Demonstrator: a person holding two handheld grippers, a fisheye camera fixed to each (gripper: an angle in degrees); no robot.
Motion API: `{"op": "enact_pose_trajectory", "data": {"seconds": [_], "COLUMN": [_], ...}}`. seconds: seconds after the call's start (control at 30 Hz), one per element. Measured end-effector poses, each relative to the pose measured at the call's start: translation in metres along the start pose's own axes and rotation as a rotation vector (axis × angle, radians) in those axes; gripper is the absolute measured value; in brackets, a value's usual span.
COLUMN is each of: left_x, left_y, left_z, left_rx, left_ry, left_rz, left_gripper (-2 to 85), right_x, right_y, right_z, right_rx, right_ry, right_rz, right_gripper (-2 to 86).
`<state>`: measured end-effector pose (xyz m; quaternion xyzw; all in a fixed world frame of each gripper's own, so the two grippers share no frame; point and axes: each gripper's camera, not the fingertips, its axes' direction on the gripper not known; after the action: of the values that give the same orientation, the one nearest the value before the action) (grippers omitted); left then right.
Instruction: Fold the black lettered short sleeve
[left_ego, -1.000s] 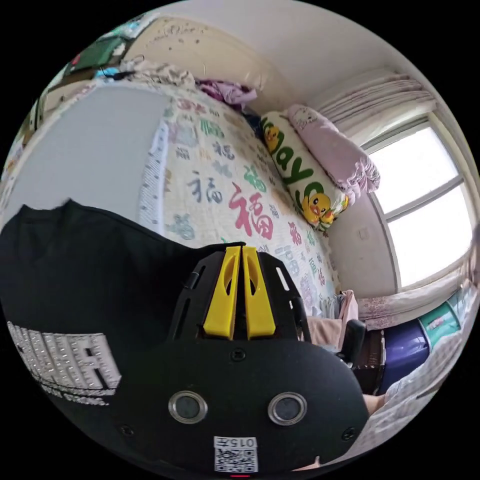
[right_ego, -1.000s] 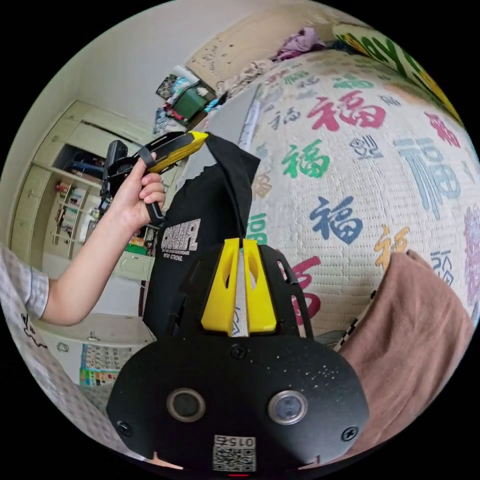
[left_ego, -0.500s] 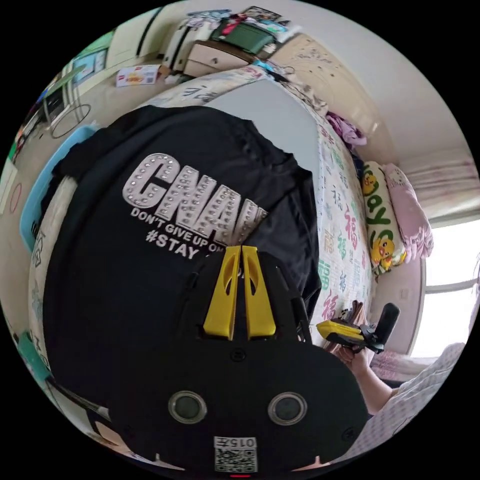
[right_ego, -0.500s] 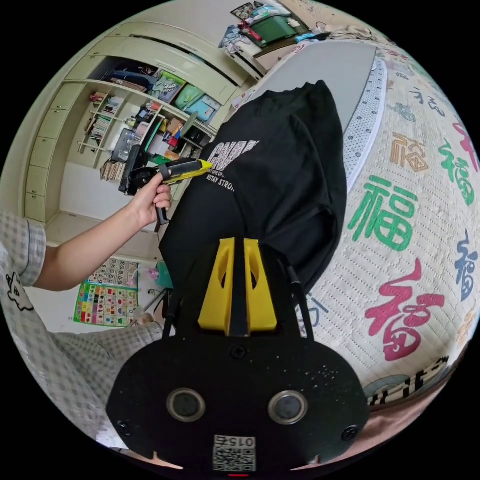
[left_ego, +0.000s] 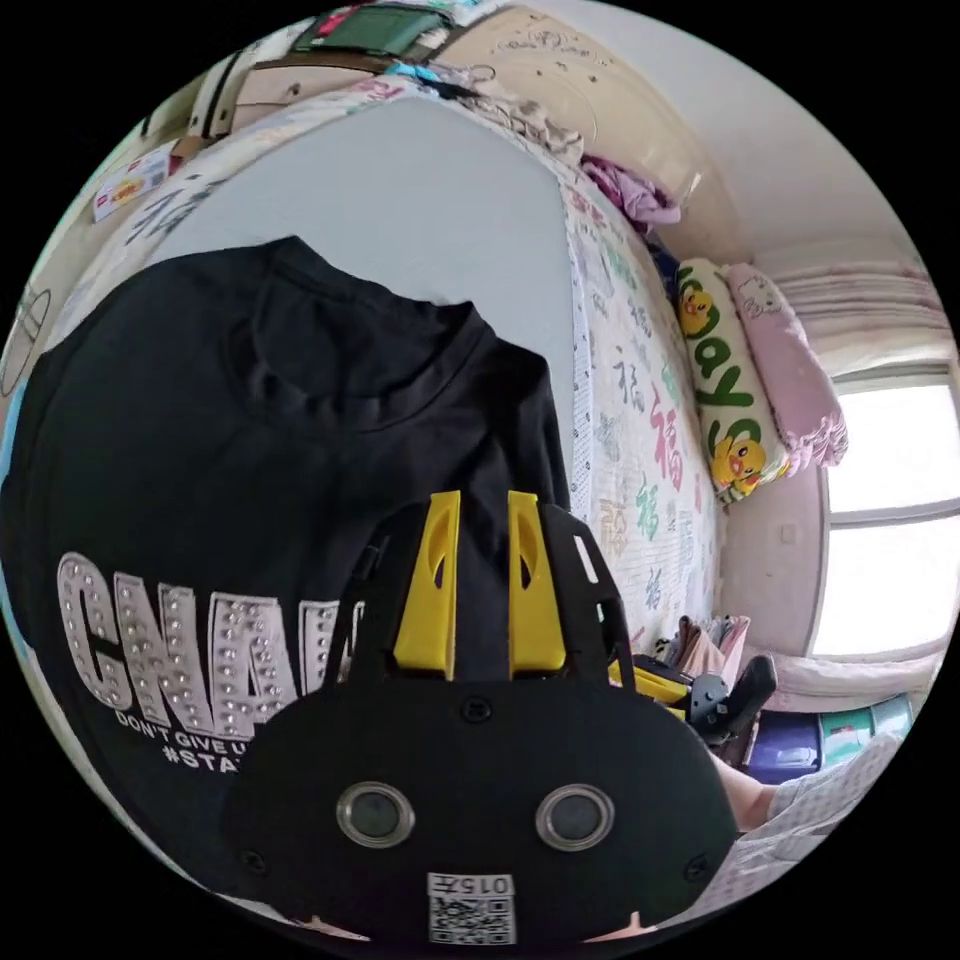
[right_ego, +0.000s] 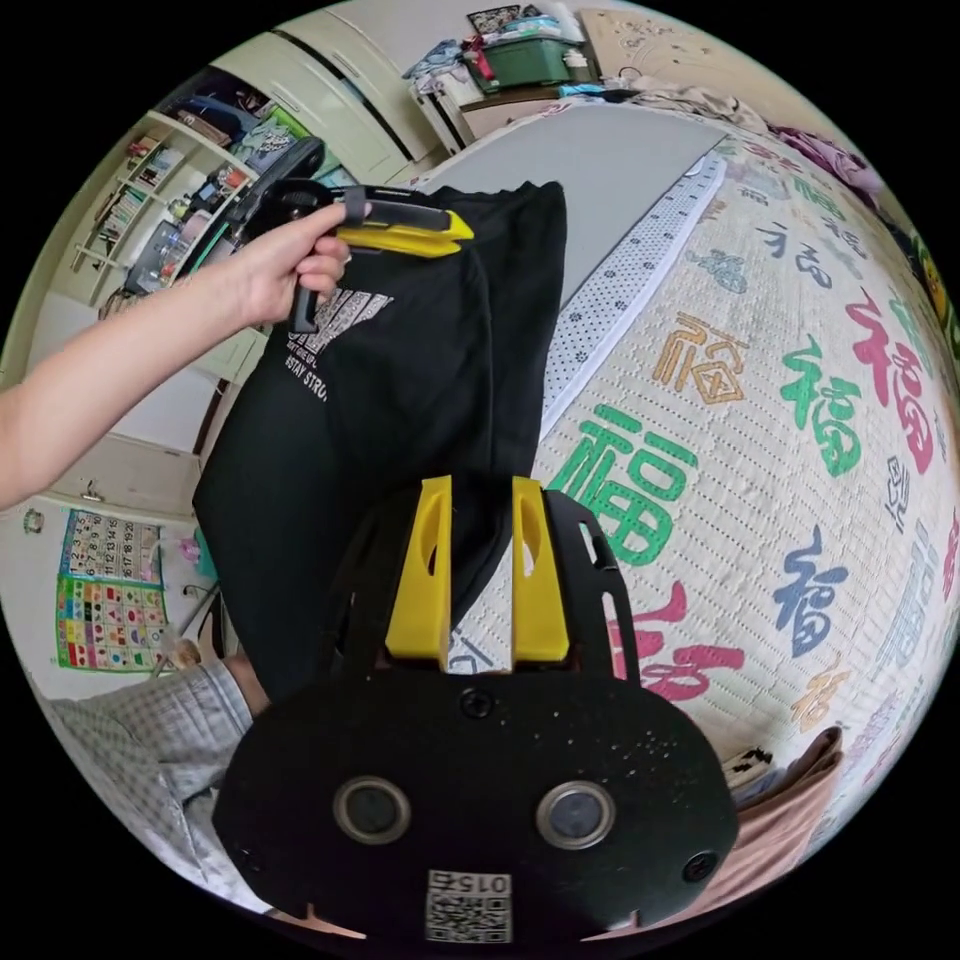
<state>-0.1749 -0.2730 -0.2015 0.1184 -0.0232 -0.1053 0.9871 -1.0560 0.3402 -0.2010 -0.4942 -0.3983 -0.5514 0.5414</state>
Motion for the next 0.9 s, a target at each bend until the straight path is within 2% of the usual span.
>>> {"op": "enact_pose_trajectory", "data": {"seconds": [0.1,0.2,0.57,0.7,0.8,0.9], "left_x": [0.007,0.004,0.010,-0.014,-0.043,-0.077], "left_y": [-0.013,-0.025,-0.053,-0.031,0.003,0.038], "left_z": [0.009,0.011,0.039,0.013,-0.009,-0.015], "left_rx": [-0.009,-0.015,-0.023,0.025,0.034,-0.024], "left_ry": [-0.094,-0.062,-0.096,-0.076,-0.122,-0.166], "left_rz": [0.059,0.077,0.160,0.147,0.107,0.052], "left_gripper": [4.2,1.2,0.4,4.1,5.5,5.7], "right_x": [0.025,0.054,0.125,0.152,0.147,0.119], "right_y": [0.025,0.057,0.170,0.221,0.252,0.265], "right_z": [-0.038,-0.087,-0.247,-0.336,-0.409,-0.457], "right_rx": [0.014,0.047,0.027,0.063,0.111,0.079], "right_ry": [-0.020,-0.059,-0.074,-0.119,-0.138,-0.204], "right_rz": [0.075,0.146,0.239,0.266,0.211,0.109], "right_gripper": [3.7,2.1,3.5,9.5,9.1,8.8]}}
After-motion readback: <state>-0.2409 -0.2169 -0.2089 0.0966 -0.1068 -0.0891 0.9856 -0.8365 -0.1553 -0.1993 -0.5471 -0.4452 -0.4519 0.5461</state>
